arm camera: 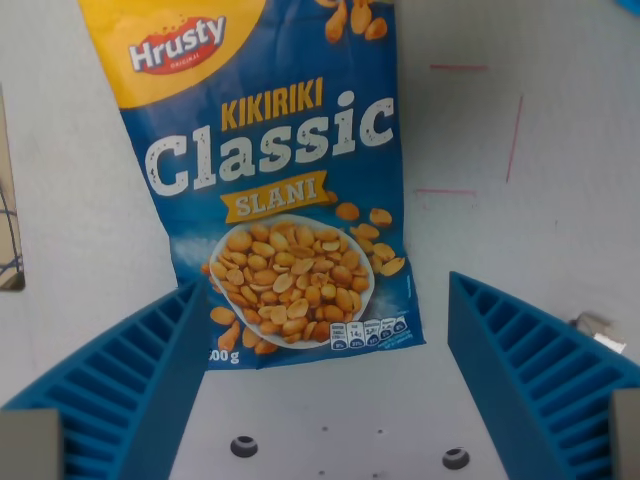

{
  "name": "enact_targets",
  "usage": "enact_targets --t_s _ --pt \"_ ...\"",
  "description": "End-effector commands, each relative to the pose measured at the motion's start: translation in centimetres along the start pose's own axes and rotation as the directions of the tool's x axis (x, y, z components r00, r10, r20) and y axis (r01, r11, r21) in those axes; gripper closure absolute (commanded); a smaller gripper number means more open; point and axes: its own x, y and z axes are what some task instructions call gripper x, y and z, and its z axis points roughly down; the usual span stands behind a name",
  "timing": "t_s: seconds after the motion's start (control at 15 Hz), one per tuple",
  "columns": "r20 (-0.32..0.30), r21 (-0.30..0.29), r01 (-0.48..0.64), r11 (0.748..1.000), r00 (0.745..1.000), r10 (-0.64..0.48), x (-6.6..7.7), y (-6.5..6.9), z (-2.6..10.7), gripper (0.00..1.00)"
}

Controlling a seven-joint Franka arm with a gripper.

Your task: Rotate around base positive z

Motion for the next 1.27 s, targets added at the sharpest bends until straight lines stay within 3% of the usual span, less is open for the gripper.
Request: enact_targets --t_s 0.07,1.27 --pt "-0.005 -0.004 0.149 0.989 0.989 -0.149 0.02 0.08 -0.2 0.0" --pt "-0.004 -0.008 0.38 0.925 0.925 -0.38 0.02 0.08 -0.2 0.0"
